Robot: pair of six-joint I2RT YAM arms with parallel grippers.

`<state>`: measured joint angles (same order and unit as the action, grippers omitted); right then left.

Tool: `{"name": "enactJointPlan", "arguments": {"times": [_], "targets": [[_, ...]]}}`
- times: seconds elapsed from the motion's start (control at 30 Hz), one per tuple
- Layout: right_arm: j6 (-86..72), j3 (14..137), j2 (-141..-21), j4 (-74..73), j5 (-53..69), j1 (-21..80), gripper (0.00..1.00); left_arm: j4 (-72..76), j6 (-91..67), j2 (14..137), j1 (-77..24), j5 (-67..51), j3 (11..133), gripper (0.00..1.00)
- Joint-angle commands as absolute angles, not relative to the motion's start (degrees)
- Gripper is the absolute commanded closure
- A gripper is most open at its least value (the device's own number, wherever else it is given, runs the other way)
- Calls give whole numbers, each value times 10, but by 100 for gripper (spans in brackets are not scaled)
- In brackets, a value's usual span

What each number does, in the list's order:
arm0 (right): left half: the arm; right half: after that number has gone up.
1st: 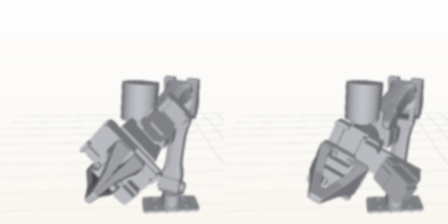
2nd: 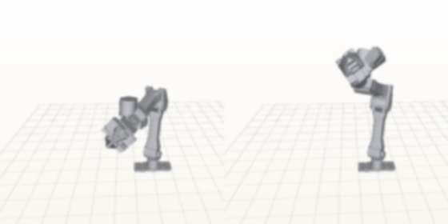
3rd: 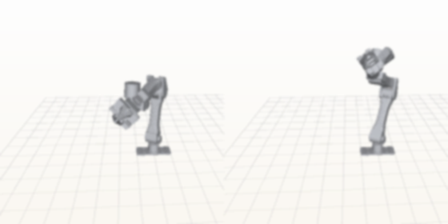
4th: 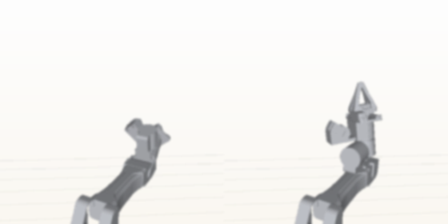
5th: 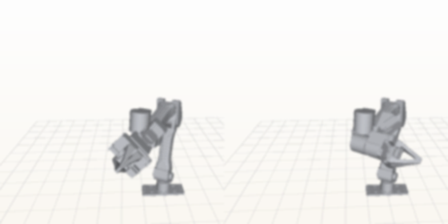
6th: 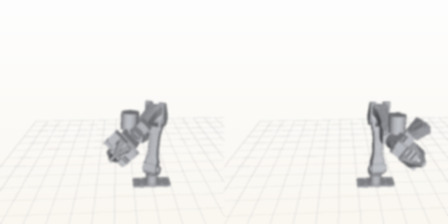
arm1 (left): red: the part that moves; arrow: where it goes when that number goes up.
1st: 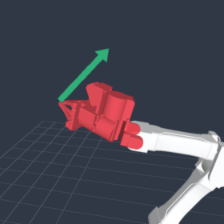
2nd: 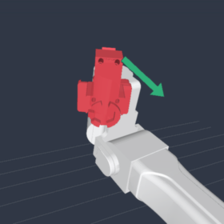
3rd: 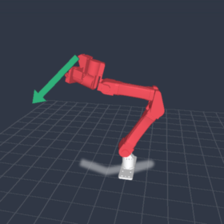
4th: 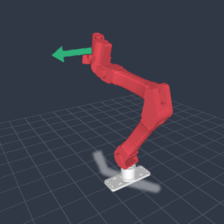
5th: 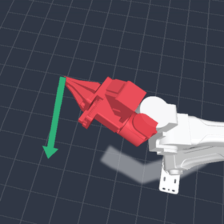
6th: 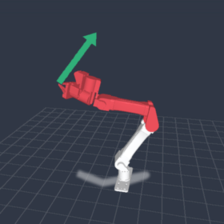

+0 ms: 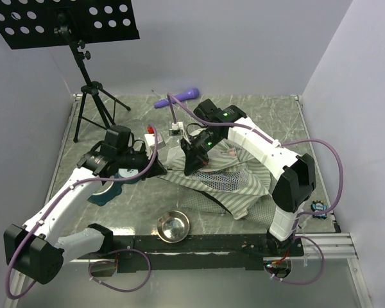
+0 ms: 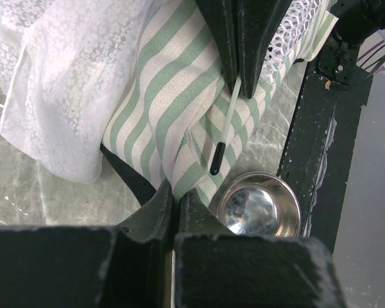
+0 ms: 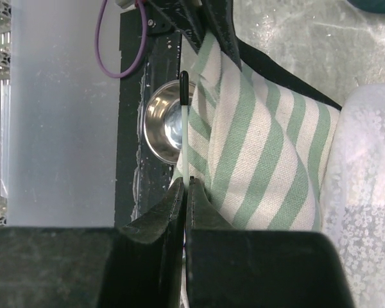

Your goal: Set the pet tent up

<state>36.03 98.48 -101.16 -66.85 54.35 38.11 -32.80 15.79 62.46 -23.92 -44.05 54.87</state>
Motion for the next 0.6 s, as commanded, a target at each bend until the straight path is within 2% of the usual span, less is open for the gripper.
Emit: {"name": "enactJointPlan", "arguments": {"times": [0.0, 0.57], "targets": [[316, 1007, -1017, -677, 535, 381, 100, -328, 167, 613, -242, -436, 559, 99], [304, 1005, -1008, -658, 491, 381, 100, -339, 181, 601, -222, -483, 556, 99]]}}
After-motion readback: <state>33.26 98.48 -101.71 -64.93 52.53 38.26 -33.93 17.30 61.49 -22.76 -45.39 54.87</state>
